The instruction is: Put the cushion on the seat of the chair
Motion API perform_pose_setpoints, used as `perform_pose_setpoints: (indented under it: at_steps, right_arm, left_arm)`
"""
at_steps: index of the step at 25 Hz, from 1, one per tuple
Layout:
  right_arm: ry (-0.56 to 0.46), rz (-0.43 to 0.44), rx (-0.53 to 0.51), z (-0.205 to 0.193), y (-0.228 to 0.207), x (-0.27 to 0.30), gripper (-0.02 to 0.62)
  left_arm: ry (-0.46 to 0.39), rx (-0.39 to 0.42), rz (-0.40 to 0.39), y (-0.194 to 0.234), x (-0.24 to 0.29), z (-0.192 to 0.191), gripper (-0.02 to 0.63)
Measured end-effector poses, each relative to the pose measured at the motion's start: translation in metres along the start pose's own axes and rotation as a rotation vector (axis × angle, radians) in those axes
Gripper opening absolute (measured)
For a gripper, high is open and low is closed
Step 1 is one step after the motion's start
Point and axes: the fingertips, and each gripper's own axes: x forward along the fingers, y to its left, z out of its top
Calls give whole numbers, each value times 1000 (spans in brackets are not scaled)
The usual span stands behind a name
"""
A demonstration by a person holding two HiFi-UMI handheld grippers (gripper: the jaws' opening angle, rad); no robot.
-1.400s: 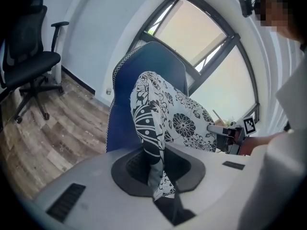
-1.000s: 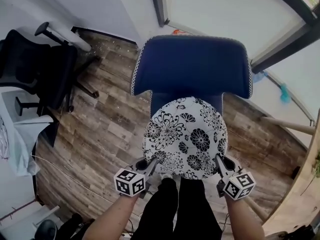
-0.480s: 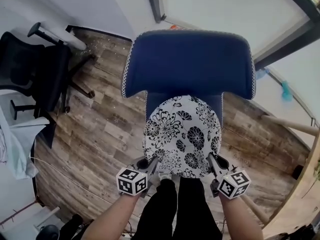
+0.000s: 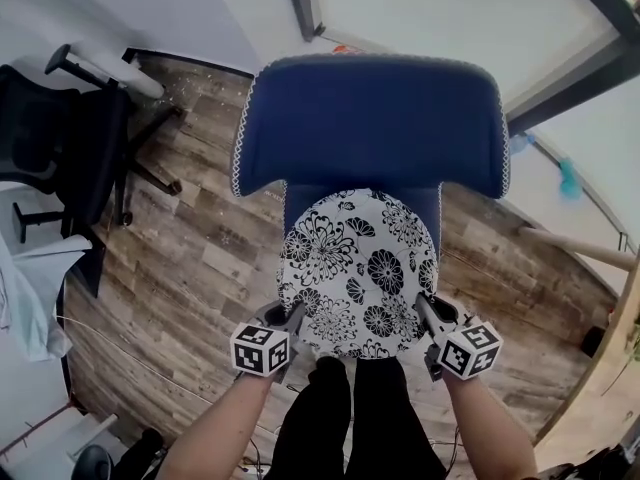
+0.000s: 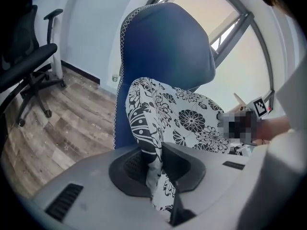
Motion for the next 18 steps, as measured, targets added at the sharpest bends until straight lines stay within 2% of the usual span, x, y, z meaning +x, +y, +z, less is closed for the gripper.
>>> perform_pose_setpoints:
  at_steps: [3,6,8,12,18]
  right_arm:
    - [-9,-25,22,5,-15,1,35]
    - [-19,-43,48,8,-26,2,35]
    - [-19,-54,53,7,-30,3,35]
    - [-13,-71,56,3,-35,5,35]
    - [16,-106,46,-3,-46,11,37]
  left_arm:
    - [-25,11,33,7,1,4,49]
    - [-56,61,92,17,-4,11,184]
    - [-73,78,125,25,-10,14,213]
    - [-108,104,181,40,-24,17,227]
    - [-125,93,166,42,-34,14,227]
